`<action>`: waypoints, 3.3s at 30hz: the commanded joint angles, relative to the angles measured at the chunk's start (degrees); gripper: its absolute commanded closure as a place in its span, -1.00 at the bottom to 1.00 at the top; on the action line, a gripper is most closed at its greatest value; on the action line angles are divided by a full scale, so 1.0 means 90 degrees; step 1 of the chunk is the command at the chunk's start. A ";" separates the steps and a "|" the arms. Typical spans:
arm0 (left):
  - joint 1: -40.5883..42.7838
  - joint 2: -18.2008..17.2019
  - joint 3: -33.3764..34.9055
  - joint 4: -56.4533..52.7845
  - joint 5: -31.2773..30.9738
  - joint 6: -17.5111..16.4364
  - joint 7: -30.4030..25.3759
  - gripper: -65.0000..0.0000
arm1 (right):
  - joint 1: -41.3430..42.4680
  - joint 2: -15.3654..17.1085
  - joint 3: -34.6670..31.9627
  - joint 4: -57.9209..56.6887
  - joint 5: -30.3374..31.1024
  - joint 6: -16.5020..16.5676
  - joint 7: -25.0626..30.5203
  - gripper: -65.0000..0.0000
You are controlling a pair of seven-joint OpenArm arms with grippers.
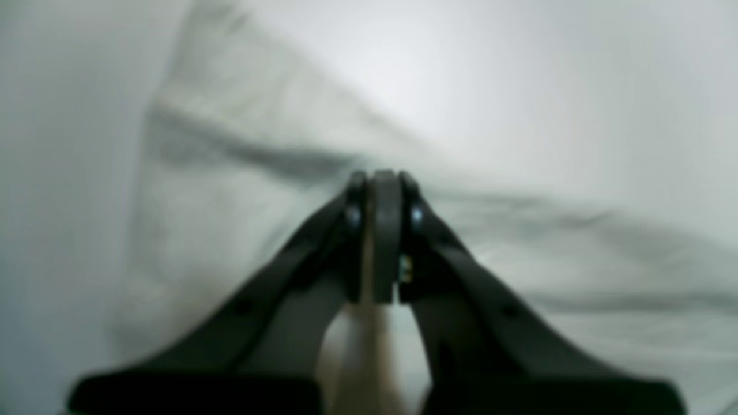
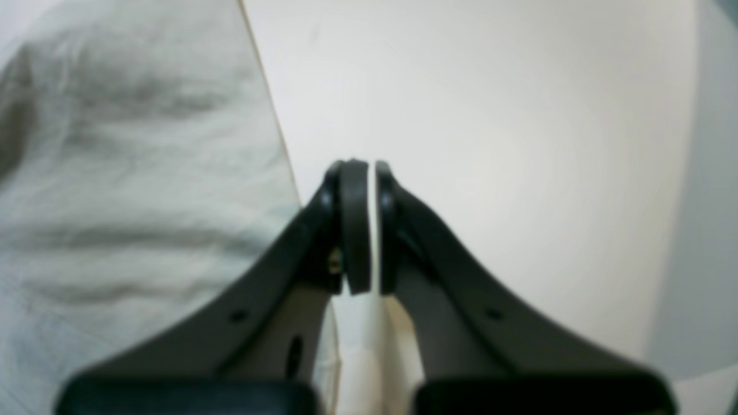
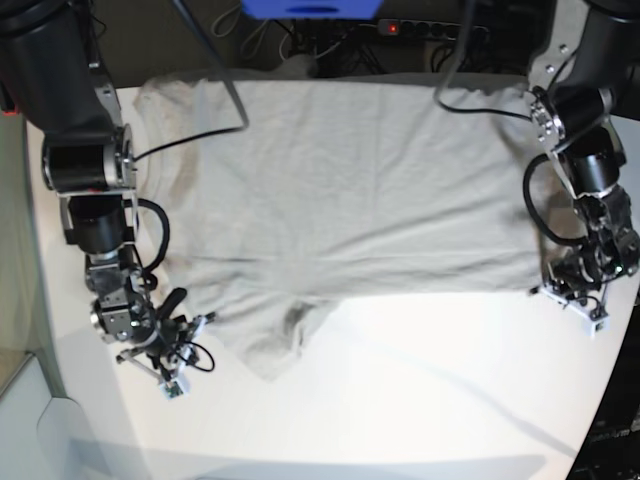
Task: Layout the t-shirt on the table in an organized manner, then fold the t-shirt properly
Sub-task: 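Regrasp the shirt side with the right gripper and pull outward, then move both grippers toward the hem and grasp the shirt sides, then pull the shirt sides outward with both grippers to smooth it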
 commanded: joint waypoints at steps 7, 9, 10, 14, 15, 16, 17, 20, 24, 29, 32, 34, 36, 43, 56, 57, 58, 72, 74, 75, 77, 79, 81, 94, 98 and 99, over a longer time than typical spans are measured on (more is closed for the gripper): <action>-0.0308 -0.0166 -0.0041 0.1176 -0.0006 -0.0035 0.1022 0.93 | -0.0722 0.0050 0.0109 0.2441 0.0094 0.0766 -0.1367 0.97; 0.0005 -0.0264 -0.0041 0.1586 -0.0006 -0.0035 0.1305 0.93 | -0.1357 0.0011 0.0304 0.3574 0.0094 0.0962 -0.1817 0.97; 0.0161 -0.0332 -0.0041 0.1762 -0.0016 -0.0015 0.1354 0.93 | -0.1611 -0.0038 0.0324 0.4014 0.0094 0.0972 -0.1973 0.97; 0.0728 -0.0420 -0.0041 0.2113 -0.0006 -0.0015 0.1364 0.93 | -0.2539 -0.0253 0.0353 0.5059 0.0094 0.0981 -0.2305 0.97; 0.0855 -0.0420 -0.0041 0.2143 -0.0006 -0.0025 0.1354 0.93 | -0.2656 -0.0263 0.0353 0.5078 0.0094 0.0981 -0.2295 0.97; 0.0982 -0.0420 -0.0041 0.2172 -0.0006 -0.0035 0.1354 0.93 | -0.2754 -0.0263 0.0353 0.5059 0.0094 0.0981 -0.2286 0.97; 0.1099 -0.0420 -0.0041 0.2182 -0.0006 -0.0035 0.1354 0.93 | -0.2822 -0.0263 0.0363 0.5039 0.0094 0.0981 -0.2276 0.97; 0.1304 -0.0401 -0.0041 0.2162 -0.0006 -0.0035 0.1344 0.93 | -0.2900 -0.0253 0.0363 0.4717 0.0094 0.0981 -0.2276 0.97; 0.1392 -0.0371 -0.0002 0.1947 0.0003 -0.0005 0.1324 0.93 | -0.2861 -0.0214 0.0353 0.4228 0.0094 0.0981 -0.2266 0.97; 0.1392 -0.0362 0.0057 0.1019 0.0003 -0.0005 0.0807 0.93 | -0.2685 -0.0068 0.0353 0.3584 0.0094 0.0952 -0.1963 0.97; 0.1363 -0.0362 0.0438 0.0375 0.0003 0.0005 0.0172 0.93 | -0.2392 0.0069 0.0363 0.3007 0.0084 0.0942 -0.1748 0.97; 0.1343 -0.0362 0.0662 0.0131 -0.0045 0.0005 -0.0180 0.93 | -0.2109 0.0157 0.0363 0.2509 0.0084 0.0942 -0.1533 0.97; 0.1128 -0.0332 0.0789 -0.0016 -0.0055 0.0005 -0.0365 0.93 | -0.1777 0.0284 0.0363 0.1953 0.0084 0.0942 -0.1270 0.97; 0.0483 0.0127 0.0819 -0.0133 0.0013 0.0005 -0.0404 0.93 | -0.0644 0.0587 0.0344 0.0185 0.0074 0.0932 -0.0166 0.96; -0.0669 0.0439 0.0770 -0.0006 -0.0045 0.0014 -0.0004 0.93 | 0.0519 0.0782 0.0344 -0.0470 0.0103 0.0171 0.0186 0.97; -0.0659 0.0332 0.0770 0.0121 -0.0045 0.0014 0.0211 0.93 | 0.0489 0.0812 0.0363 -0.0323 0.0103 0.0171 0.0000 0.97; -0.0620 0.0224 0.0770 0.0336 -0.0055 0.0014 0.0475 0.93 | 0.0431 0.0831 0.0363 -0.0060 0.0103 0.0171 -0.0312 0.97; 0.1353 0.0185 0.0760 0.3217 -0.0065 -0.0044 0.2174 0.93 | -0.3291 0.0489 0.0539 0.5694 0.0904 0.0171 -0.2960 0.97; 0.1509 0.0351 0.0760 0.3315 -0.0065 -0.0044 0.2174 0.93 | -0.3457 0.0304 0.0764 0.5791 0.0904 0.0171 -0.3155 0.97; 0.1548 0.0410 0.0760 0.3295 -0.0065 -0.0044 0.2135 0.93 | -0.3486 0.0235 0.0891 0.5791 0.0904 0.0171 -0.3174 0.97; 0.1597 0.0527 0.0780 0.3178 -0.0055 -0.0044 0.1989 0.93 | -0.3506 0.0177 0.1018 0.5703 0.0904 0.0171 -0.3204 0.96; 0.1597 0.0615 0.0780 0.2885 0.0003 -0.0044 0.1715 0.93 | -0.3467 0.0177 0.1086 0.5352 0.0904 0.0171 -0.3165 0.97; 0.1578 0.0635 0.0799 0.2465 0.0003 -0.0035 0.1334 0.93 | -0.3330 0.0186 0.1086 0.4883 0.0904 0.0171 -0.3087 0.97; 0.0347 0.0390 0.0809 -0.0202 0.0003 0.0005 -0.0492 0.93 | -0.1044 0.0401 0.1027 0.1005 0.0865 0.0171 -0.1553 0.96; -0.0024 0.0390 0.0809 -0.0475 0.0003 0.0005 -0.0707 0.93 | -0.0224 0.0528 0.1018 -0.0109 0.0855 0.0171 -0.0771 0.96; -0.0083 0.0381 0.0809 -0.0504 0.0003 0.0005 -0.0776 0.93 | -0.0048 0.0528 0.1018 -0.0333 0.0758 0.0151 -0.0586 0.96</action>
